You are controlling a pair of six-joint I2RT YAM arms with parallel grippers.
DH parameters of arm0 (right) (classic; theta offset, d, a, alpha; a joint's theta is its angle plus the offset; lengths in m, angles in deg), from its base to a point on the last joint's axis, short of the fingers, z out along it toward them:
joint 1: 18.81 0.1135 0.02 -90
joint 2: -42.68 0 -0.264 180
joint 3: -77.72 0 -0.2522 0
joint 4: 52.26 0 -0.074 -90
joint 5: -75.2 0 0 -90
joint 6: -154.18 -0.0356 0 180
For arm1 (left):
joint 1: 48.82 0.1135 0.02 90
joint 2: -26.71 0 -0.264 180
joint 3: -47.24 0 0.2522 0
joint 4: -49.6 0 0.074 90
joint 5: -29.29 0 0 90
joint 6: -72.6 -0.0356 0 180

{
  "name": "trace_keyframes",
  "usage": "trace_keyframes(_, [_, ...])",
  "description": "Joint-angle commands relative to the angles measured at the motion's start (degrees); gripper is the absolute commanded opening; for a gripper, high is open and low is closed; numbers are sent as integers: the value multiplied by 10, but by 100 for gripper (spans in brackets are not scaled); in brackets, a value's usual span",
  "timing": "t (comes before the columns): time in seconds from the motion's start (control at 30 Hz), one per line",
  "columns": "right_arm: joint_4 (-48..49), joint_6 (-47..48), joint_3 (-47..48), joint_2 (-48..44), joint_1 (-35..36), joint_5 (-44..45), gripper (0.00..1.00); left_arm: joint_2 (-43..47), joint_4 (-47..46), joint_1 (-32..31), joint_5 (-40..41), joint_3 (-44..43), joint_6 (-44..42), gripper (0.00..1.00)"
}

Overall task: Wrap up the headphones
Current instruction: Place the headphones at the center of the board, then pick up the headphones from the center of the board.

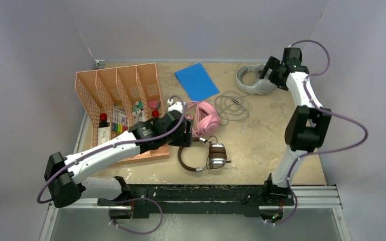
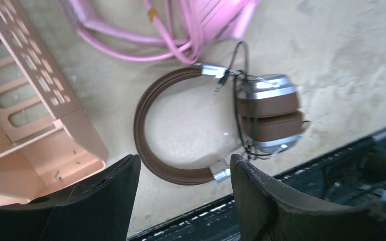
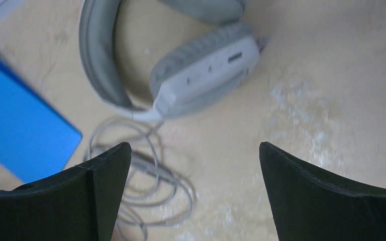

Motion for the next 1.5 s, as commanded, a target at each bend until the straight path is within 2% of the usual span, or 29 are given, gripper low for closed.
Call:
trace_keyframes(0.0, [-35, 8, 127, 91, 0, 27, 97, 62, 0, -2, -16, -64, -61, 65])
trace_keyframes(0.13, [-39, -19, 152, 140, 1, 9, 98, 105, -2, -2, 7, -78, -83, 65])
trace_keyframes(0.3, [12, -139, 144, 184, 7, 29, 99, 115, -3, -2, 27, -77, -94, 65])
trace_keyframes(0.43, [-75, -227, 209, 260, 10, 87, 99, 126, 2, -2, 35, -74, -89, 64])
trace_keyframes(0.7, [-29, -299, 129, 236, 11, 112, 65, 141, 12, -1, 50, -76, -76, 64])
trace_keyframes(0.8, [2, -299, 100, 191, 5, 115, 50, 134, 16, -1, 55, -87, -70, 64])
trace_keyframes(0.93, [6, -282, 76, 108, -9, 120, 20, 115, 18, -1, 54, -109, -58, 64])
trace_keyframes(1.03, [13, -266, 14, 8, -12, 162, 6, 85, -1, -1, 31, -134, -42, 64])
trace_keyframes(1.17, [94, -254, -151, -156, -11, 193, 1, 10, -31, -1, -6, -204, -29, 64])
trace_keyframes(1.23, [148, -218, -234, -237, -10, 200, 0, -36, -55, -1, -26, -251, -26, 63])
trace_keyframes(1.47, [159, -250, -420, -459, -6, 163, 0, -245, -95, -1, -27, -427, 3, 63])
